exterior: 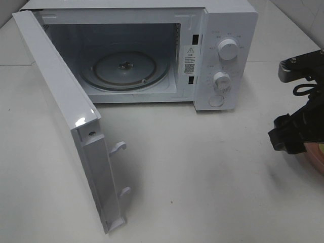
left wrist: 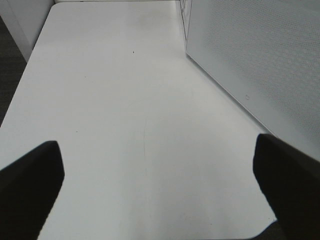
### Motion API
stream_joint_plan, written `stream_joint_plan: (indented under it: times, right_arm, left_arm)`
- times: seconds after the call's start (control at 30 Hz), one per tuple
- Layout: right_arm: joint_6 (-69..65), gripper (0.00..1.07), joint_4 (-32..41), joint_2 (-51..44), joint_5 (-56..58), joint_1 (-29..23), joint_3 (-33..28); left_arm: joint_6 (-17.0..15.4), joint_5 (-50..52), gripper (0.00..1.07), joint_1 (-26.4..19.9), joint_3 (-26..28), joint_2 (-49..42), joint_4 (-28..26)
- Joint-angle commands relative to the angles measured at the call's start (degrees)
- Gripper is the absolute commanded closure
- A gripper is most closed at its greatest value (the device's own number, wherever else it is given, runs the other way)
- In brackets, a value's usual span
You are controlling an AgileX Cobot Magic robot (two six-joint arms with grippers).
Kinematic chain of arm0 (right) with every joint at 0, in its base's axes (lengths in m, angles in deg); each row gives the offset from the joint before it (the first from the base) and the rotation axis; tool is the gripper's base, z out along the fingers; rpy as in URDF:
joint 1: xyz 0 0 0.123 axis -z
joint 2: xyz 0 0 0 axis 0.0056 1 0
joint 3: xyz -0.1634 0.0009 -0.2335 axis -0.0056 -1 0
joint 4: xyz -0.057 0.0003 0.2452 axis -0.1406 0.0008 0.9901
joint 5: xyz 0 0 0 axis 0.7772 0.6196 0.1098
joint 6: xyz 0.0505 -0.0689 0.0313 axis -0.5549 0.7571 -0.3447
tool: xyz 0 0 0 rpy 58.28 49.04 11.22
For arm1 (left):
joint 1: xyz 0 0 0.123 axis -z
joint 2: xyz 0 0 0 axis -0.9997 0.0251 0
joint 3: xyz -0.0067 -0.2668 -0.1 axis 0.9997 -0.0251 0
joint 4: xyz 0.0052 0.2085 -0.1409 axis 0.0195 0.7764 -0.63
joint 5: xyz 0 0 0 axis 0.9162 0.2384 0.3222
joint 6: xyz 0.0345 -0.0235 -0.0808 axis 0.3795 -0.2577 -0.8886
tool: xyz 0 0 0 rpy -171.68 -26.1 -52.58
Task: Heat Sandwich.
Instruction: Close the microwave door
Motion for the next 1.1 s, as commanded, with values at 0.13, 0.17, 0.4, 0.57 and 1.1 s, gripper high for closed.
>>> stream_joint_plan:
  times: [0.13,0.17,0.4,0.57,1.1]
  right_arm:
    - [8.59,0.31,8.37,-5.96,4.35,0.23,0.23]
    - [9.22,0.31,8.82,-6.93,5.10,0.23,0.23]
    - [9.80,0.31,9.11,-12.66,10.20,0.23,0.23]
    - [9.80,0.31,9.22,-18.79,15.81,0.00,0.23]
    - [9.57,0.31,9.17,-40.91,27.39,0.00,-0.52]
  left_arm:
    - [-0.11,0.74,0.09,-0.17,-0.06,-0.92,-0.06]
    - [-0.11,0.74,0.09,-0.17,-0.06,-0.92,-0.06]
    - [-0.11,0.74,0.09,-0.17,-0.06,-0.92,-0.06]
    - [-0.11,0.74,0.09,-0.17,-0.06,-0.92,-0.06]
    - [-0.11,0.74,0.09,-0.17,-0.06,-0.92,-0.06]
